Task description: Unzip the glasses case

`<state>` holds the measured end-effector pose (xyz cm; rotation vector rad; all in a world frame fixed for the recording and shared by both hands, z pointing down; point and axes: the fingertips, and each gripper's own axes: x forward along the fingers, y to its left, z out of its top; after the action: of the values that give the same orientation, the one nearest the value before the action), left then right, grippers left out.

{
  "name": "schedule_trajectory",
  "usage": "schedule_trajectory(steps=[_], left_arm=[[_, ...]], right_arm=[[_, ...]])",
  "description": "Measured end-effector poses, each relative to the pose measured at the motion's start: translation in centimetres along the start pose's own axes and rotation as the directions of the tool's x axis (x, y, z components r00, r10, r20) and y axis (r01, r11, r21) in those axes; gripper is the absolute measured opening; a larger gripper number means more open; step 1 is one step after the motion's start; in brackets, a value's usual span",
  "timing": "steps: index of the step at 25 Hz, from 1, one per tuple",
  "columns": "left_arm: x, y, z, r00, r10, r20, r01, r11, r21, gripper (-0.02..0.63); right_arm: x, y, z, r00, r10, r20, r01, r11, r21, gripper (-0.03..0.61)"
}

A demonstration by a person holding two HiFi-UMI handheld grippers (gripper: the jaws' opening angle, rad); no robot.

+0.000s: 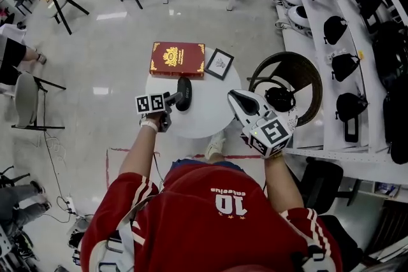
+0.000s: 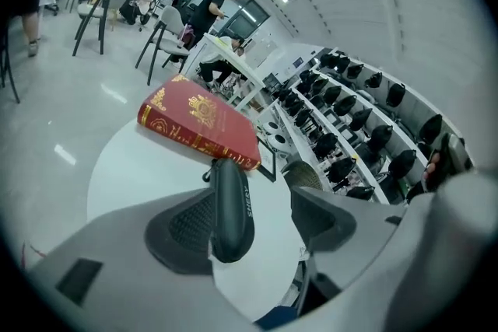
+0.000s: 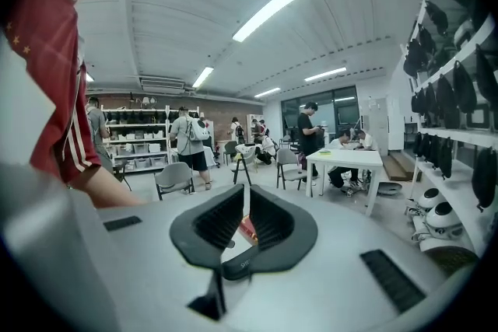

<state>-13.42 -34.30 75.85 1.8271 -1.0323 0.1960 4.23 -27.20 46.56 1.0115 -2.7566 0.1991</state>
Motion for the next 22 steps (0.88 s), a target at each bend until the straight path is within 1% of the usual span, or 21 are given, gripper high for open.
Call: schedule_trajectory(steps=[5,11,14,18,22], left_arm=[[-2.9,-3.8,1.6,0.997,-0.051,0.058,0.047,0.997,0.059,0.307],[-6.7,-8.7,2.1,0.988,-0.115,0.108,0.099,0.985,0.143,0.294],[-8.4,-11.2,2.0,0.981,-0.15,0.12,0.128,0.976,0.174,0.287],[-11.1,-14.4,2.4,0.972,-0.183,0.147,0.142,0.958,0.251,0.272],[-14.3,-17.7,2.3,0.962,-0.217,0.164,0.148,0.923,0.355,0.264]], right_arm=[[-0.6,0.5,1.5,0.999,-0.015,0.043,0.015,1.0,-0.005,0.035],[-2.1,1.9,2.8,0.995,-0.036,0.093,0.036,0.999,0.0,0.035],[-2.9,2.4,3.3,0.991,-0.067,0.12,0.066,0.998,0.012,0.035],[-4.0,3.1,3.9,0.983,-0.109,0.15,0.106,0.994,0.027,0.034],[-5.1,4.1,4.4,0.975,-0.147,0.166,0.142,0.989,0.043,0.035]])
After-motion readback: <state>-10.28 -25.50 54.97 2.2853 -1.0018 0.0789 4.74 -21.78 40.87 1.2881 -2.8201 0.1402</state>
